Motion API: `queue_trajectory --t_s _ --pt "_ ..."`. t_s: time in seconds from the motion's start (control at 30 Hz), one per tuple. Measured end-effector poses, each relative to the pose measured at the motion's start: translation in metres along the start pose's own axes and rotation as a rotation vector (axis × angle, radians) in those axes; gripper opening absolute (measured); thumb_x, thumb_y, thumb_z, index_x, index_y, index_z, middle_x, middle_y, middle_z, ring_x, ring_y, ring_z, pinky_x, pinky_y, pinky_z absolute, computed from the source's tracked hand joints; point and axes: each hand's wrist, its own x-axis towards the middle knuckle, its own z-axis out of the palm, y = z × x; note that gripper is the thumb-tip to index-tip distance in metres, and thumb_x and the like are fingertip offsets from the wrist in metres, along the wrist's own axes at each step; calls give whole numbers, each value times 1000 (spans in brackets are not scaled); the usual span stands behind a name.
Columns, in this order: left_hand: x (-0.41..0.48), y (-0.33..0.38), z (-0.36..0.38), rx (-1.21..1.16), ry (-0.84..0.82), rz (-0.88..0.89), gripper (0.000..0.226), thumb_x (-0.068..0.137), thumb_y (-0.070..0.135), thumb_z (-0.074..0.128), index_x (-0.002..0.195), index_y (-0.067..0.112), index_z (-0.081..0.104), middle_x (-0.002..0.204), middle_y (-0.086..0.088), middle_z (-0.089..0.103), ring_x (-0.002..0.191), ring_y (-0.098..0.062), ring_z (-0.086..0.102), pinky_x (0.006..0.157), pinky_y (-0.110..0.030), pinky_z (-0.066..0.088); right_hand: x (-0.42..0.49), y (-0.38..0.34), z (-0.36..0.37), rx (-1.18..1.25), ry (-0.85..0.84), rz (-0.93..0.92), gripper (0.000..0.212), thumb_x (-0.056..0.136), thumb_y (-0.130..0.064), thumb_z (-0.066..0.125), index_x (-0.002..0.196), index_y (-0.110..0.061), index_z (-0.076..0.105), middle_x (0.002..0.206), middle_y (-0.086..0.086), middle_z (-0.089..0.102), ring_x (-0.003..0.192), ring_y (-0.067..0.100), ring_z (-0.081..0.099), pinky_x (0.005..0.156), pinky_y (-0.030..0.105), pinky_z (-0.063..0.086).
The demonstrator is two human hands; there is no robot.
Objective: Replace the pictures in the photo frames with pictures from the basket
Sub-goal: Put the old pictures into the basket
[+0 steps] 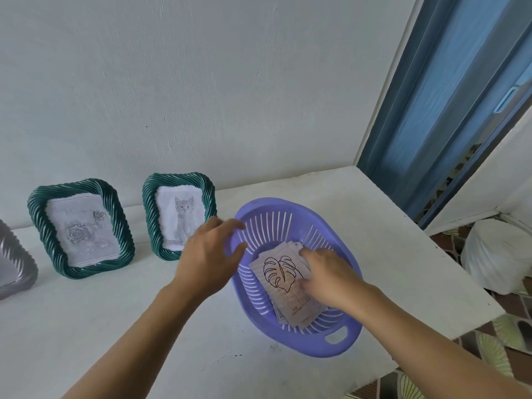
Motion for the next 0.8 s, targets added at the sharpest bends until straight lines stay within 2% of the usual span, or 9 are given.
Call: queue_trajectory --t_s 0.1,0.23,0.33,0.4,0.47,0.57,0.63,0.7,0.8 --pt "-24 -8 -3 -193 -35 -201 37 90 33 69 126 31 59 101 5 59 74 -6 65 66 -21 48 0 -2 5 -55 -11 -4 50 90 -36 67 131 -14 48 113 10 53 107 31 57 82 37 50" --pt "-34 -6 0 -503 -97 -370 47 92 28 69 136 32 53 95 7 72 67 -12 73 65 -23 49 3 -2 5 -64 18 -2 29 86 -24 71 106 -10 55 100 8 51 96 30 60 71 35 48" --pt "-36 -6 1 -563 -85 -383 50 91 28 70 138 30 53 92 5 73 66 -15 73 68 -25 51 1 -3 6 -52 78 -26 28 87 -17 68 113 -11 59 103 9 57 97 30 61 72 37 51" --pt "-38 -6 1 -575 -77 -388 50 91 28 69 138 30 53 91 5 73 66 -15 71 68 -25 52 -1 -5 4 -28 229 -58 25 89 -16 62 115 -14 61 104 8 60 98 29 61 73 37 52" --pt "-39 -5 0 -604 -82 -398 49 92 29 69 139 30 53 92 5 72 68 -15 71 69 -24 52 -2 -4 3 -35 412 -104 21 88 -14 60 108 -15 65 100 5 61 96 28 60 71 38 53" --pt "-42 -5 -2 -609 -113 -409 48 91 29 69 135 36 50 99 8 70 73 -13 72 67 -20 49 -1 5 3 -12 570 -123 22 79 -8 70 100 -12 67 103 5 59 102 29 55 74 41 55" --pt "-46 -7 -2 -573 -121 -401 47 93 18 68 136 28 53 103 9 68 74 -10 73 63 -15 46 -3 9 4 -29 642 -107 30 72 -4 75 99 -14 69 109 5 60 104 30 56 78 42 51" --pt "-49 -6 -3 -595 -115 -410 47 94 11 65 138 22 55 104 8 67 74 -9 74 62 -14 47 -5 13 3 -99 726 -50 35 67 -6 77 99 -19 71 115 4 60 110 30 54 83 44 42" --pt "-48 7 -3 -678 -162 -405 52 92 30 67 142 28 50 103 8 71 79 -10 74 67 -16 53 -5 19 0 -138 646 183 44 74 -19 74 116 -28 64 134 4 52 128 33 42 94 50 29"
